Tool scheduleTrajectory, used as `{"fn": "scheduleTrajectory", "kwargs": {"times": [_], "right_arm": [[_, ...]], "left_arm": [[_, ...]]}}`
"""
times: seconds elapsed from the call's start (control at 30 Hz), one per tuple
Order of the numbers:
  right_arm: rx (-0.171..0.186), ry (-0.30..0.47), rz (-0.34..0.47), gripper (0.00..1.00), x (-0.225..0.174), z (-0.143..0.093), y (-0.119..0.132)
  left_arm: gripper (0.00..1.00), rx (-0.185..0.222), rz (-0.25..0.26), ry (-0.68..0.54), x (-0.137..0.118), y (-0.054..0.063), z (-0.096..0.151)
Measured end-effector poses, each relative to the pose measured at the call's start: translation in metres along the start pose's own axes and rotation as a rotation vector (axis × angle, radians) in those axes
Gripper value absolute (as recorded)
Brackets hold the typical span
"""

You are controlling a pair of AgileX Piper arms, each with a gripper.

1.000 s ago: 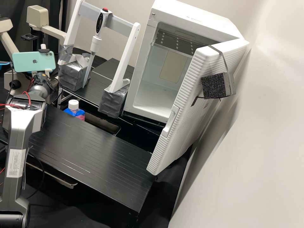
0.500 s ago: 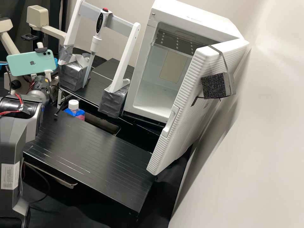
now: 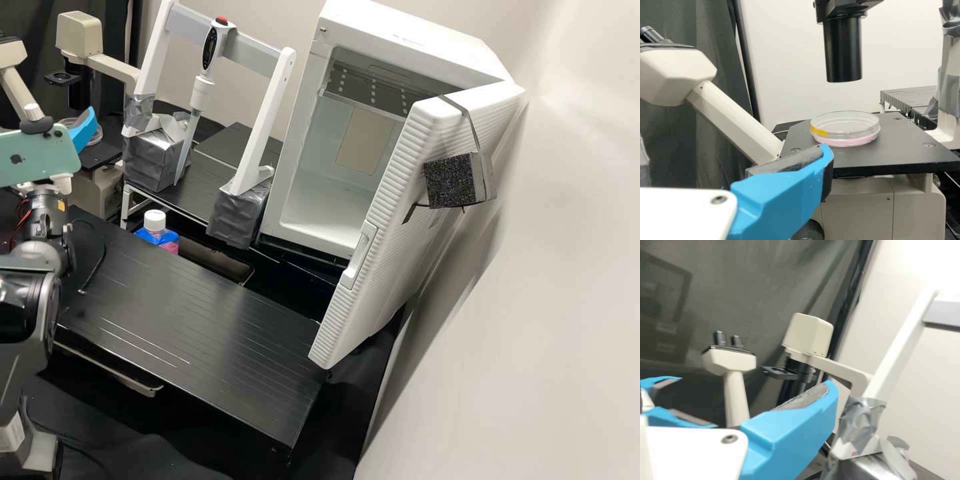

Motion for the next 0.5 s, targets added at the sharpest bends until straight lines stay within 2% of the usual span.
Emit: {"fn": "scheduleTrajectory", "kwargs": {"times": [0.1, 0.17, 0.33, 0.43, 0.5], "right_arm": [[-0.015, -0.01, 0.04, 1.0, -0.021, -0.005, -0.003], [-0.027, -0.033, 0.108, 1.0, -0.037, -0.007, -0.002], [-0.04, -0.143, 0.257, 1.0, -0.07, 0.001, 0.003], [-0.013, -0.245, 0.302, 1.0, -0.085, 0.01, 0.005], [0.007, -0.284, 0.31, 1.0, -0.093, 0.018, 0.004]], "left_arm": [[1.0, 0.0, 0.0, 0.0, 0.0, 0.0, 0.0], [1.0, 0.0, 0.0, 0.0, 0.0, 0.0, 0.0], [1.0, 0.0, 0.0, 0.0, 0.0, 0.0, 0.0], [1.0, 0.0, 0.0, 0.0, 0.0, 0.0, 0.0], [1.0, 0.0, 0.0, 0.0, 0.0, 0.0, 0.0]]}}
